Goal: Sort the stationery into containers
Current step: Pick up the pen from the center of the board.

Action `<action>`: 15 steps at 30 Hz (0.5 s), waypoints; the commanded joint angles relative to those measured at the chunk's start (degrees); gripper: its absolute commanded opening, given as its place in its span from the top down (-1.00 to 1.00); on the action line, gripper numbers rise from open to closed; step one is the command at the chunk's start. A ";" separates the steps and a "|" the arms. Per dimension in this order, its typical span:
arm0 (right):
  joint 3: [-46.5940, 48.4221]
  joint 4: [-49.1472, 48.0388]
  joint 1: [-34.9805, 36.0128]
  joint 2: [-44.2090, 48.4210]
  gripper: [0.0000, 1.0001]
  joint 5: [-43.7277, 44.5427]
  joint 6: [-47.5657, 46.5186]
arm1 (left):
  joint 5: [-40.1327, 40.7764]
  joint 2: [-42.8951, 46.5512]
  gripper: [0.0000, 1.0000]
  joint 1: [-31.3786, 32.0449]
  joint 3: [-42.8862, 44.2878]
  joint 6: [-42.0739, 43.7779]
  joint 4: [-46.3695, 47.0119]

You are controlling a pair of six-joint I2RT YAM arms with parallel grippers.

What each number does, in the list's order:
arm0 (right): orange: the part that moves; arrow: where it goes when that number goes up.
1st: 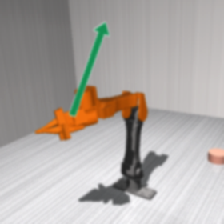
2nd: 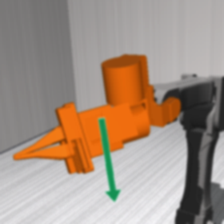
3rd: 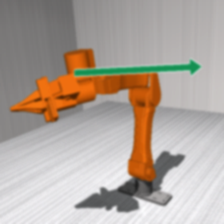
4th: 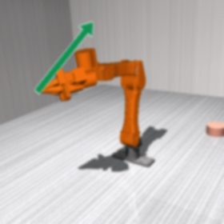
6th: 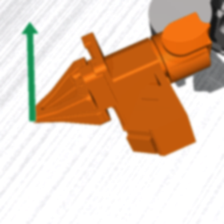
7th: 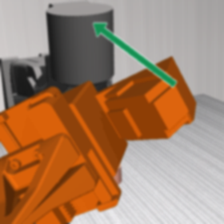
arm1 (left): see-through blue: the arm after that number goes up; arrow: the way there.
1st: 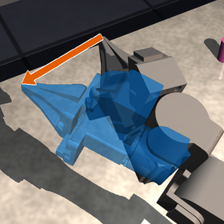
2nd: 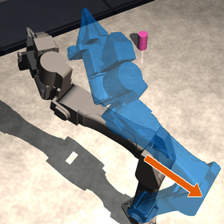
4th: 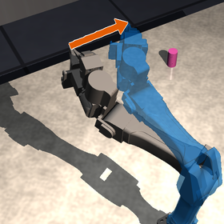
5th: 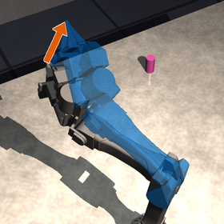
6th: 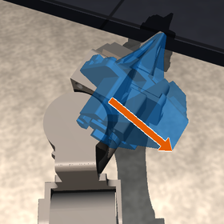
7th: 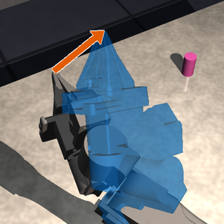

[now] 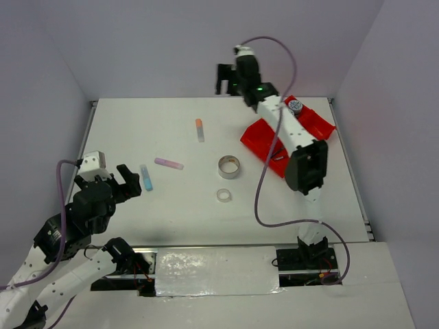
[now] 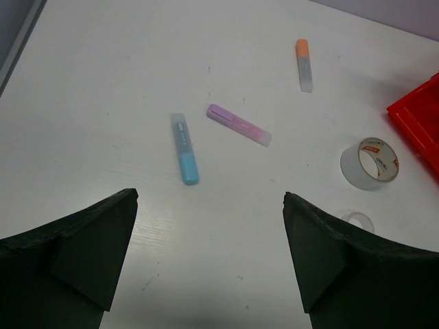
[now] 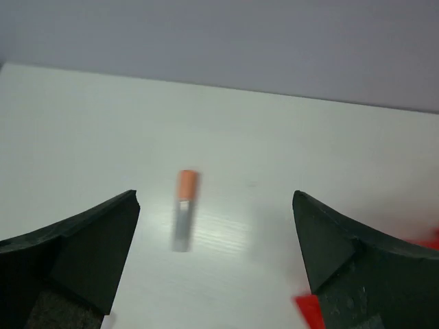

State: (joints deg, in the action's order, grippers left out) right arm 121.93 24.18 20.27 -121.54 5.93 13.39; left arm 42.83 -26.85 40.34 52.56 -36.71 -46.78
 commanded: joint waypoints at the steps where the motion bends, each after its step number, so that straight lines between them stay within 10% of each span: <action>1: 8.22 7.18 8.54 -8.00 -0.99 2.58 -0.12 | 0.51 -0.92 -0.99 -0.87 1.32 -0.04 1.78; 15: 15.80 8.78 14.09 -24.89 -0.64 -1.28 5.33 | -3.81 -1.18 -0.99 -1.05 0.53 2.78 4.33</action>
State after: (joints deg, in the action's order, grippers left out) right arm 133.84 32.27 34.22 -146.28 4.69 18.09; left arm 39.97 -28.01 39.59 52.53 -35.77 -44.93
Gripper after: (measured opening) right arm 0.826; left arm 0.993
